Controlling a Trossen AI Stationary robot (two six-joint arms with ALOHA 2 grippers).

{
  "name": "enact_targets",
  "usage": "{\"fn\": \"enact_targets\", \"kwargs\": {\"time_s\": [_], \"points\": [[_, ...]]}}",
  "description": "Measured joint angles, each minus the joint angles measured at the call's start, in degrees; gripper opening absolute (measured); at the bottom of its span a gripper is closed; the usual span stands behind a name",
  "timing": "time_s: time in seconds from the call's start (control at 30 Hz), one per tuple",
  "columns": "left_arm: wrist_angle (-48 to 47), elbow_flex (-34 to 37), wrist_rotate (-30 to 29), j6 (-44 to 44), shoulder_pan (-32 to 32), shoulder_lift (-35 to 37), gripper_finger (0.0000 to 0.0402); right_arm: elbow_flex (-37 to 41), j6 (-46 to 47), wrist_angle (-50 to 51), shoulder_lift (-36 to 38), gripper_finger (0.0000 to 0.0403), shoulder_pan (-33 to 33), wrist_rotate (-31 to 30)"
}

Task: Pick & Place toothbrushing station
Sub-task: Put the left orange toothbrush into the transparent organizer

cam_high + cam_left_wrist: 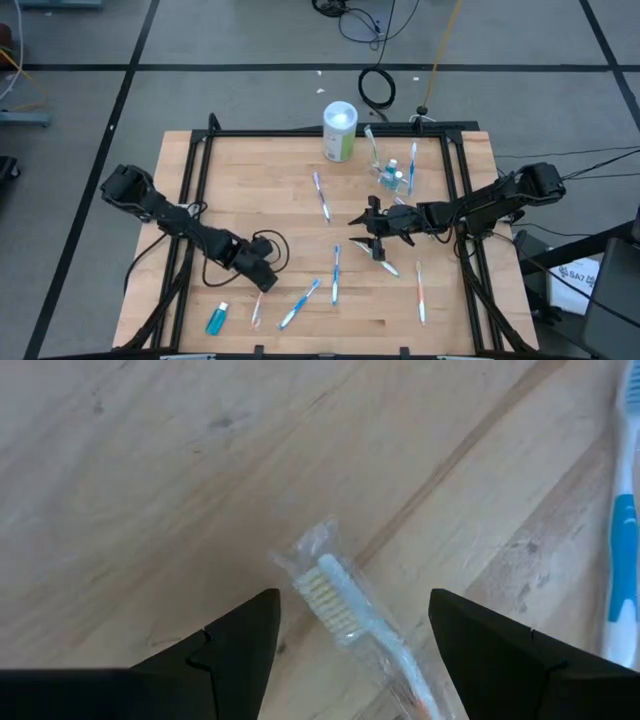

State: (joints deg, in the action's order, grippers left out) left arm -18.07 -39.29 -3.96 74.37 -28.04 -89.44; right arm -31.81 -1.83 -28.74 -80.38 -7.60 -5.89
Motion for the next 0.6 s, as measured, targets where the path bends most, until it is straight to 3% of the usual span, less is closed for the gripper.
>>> {"fn": "enact_targets", "kwargs": {"time_s": [0.13, 0.4, 0.6], "points": [[-0.27, 0.07, -0.18, 0.03, 0.09, -0.12, 0.0251, 0.0, -0.82, -0.1, 0.0, 0.0201, 0.0, 0.0], [-0.8, 0.33, -0.88, 3.68, 0.47, -0.26, 0.0147, 0.0, -0.84, -0.01, 0.0, 0.0201, 0.0, 0.02], [0.59, 0.39, -1.96, 5.73, 1.08, -0.37, 0.0098, 0.0, 0.24, 0.03, 0.0, 0.0201, 0.0, 0.02]]}}
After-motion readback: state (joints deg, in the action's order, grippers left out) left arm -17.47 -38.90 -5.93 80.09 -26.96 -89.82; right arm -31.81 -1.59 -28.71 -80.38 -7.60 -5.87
